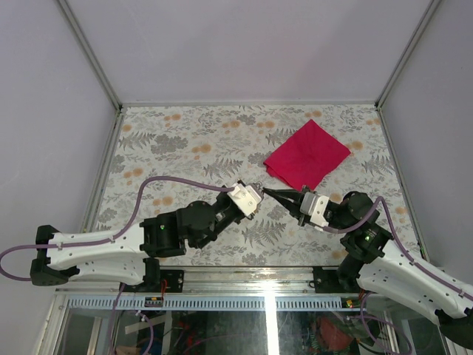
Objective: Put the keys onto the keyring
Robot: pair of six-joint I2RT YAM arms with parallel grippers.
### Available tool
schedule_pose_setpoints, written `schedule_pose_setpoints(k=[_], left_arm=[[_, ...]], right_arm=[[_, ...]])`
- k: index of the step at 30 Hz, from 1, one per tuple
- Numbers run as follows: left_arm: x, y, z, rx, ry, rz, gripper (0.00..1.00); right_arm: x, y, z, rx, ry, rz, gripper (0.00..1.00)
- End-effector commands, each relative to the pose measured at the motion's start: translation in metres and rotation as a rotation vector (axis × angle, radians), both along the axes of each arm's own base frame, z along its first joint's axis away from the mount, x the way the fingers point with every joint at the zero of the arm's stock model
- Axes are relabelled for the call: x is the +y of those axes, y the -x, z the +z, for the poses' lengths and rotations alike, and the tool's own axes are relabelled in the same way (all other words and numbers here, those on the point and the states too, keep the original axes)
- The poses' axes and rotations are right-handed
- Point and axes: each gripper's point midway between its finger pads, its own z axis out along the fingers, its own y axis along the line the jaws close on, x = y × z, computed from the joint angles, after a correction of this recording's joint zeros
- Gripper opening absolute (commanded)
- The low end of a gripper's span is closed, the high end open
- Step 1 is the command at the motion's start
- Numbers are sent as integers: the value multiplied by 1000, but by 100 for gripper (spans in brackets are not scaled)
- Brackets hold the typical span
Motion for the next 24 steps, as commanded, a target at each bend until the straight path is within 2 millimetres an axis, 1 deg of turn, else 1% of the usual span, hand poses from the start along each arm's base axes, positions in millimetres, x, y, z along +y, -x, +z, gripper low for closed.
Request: schedule_pose_setpoints(k=[1,16,24], left_arm=[[0,-4,34,-8,118,21,0],[-2,-1,38,-5,129,3,0],[-5,0,38,-1,129,-5,0]], right_arm=[[-6,5,47,-83,-121,2,0],[-5,-1,39,-71,-91,-22,0],[-5,-2,39,-69,-90,-25,0]])
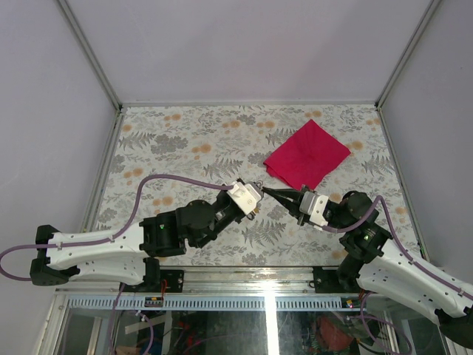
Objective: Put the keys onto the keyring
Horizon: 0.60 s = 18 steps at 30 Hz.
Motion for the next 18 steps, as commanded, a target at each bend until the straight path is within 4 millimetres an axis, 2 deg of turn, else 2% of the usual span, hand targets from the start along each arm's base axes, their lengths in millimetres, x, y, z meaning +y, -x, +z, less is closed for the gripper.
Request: schedule_pose_setpoints(k=[1,18], left_arm=[[-3,0,30,-5,107,-4,0],[-3,1,28,8,104,-6,0]], right_arm=[[-7,0,37,-66,-80,-22,0],[-14,-5,45,-84,-120,-70,0]])
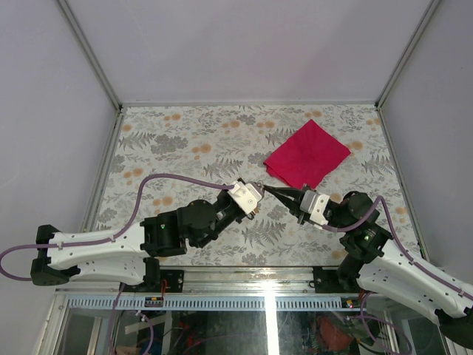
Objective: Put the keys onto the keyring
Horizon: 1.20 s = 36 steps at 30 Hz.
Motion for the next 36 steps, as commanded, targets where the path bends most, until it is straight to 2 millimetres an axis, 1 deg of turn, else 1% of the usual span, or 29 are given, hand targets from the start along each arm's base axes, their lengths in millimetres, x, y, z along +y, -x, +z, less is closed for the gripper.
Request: schedule_pose_setpoints(k=[1,20,28,36], left_arm=[[-2,1,30,2,106,-8,0],[-3,2,30,6,101,-11,0],[-5,2,29,7,100,-14,0],[-3,2,28,9,98,-10,0]], right_arm=[[-13,-1,44,-87,-113,-49,0],[-9,1,39,-69,-101,-24,0],[-3,4,33,-46,-75,11,0],[-9,0,37,-58,-91,-32,0]])
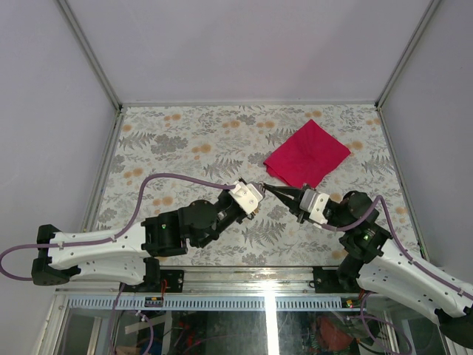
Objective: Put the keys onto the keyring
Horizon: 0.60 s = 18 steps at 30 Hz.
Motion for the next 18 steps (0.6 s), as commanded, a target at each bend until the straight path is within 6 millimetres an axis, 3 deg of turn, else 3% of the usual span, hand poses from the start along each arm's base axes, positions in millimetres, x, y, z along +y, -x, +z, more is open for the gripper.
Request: schedule_pose_setpoints(k=[1,18], left_arm=[[0,0,31,1,100,2,0],[-5,6,26,-1,79,-49,0]], right_arm=[[-10,3,36,-60,-85,-22,0],[-18,-2,38,-72,-85,-71,0]])
